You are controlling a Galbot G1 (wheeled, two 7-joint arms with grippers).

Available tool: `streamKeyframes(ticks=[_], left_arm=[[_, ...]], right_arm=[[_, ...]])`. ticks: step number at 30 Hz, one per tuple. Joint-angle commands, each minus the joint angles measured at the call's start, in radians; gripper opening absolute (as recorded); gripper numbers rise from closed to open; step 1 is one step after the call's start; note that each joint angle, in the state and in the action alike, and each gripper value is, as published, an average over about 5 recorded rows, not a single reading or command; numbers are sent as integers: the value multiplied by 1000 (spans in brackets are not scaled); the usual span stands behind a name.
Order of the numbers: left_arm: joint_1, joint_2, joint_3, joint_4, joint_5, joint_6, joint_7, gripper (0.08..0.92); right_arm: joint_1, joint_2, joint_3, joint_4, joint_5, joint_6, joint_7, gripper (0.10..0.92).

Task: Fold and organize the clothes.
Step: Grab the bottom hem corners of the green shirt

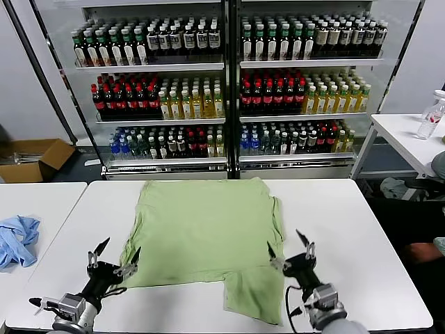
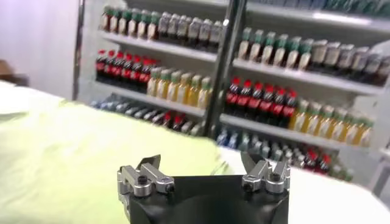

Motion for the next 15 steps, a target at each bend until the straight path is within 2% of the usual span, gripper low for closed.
streamKeyframes(ticks=[1,15], left_arm=[[75,9,-13,-44,-84,261,-30,823],[25,14,-44,45,-75,270,-52,823]], right_arm=[[-90,-25,-43,20,21,-9,29,823],[-128,0,-62,22,51,-21,90,823]])
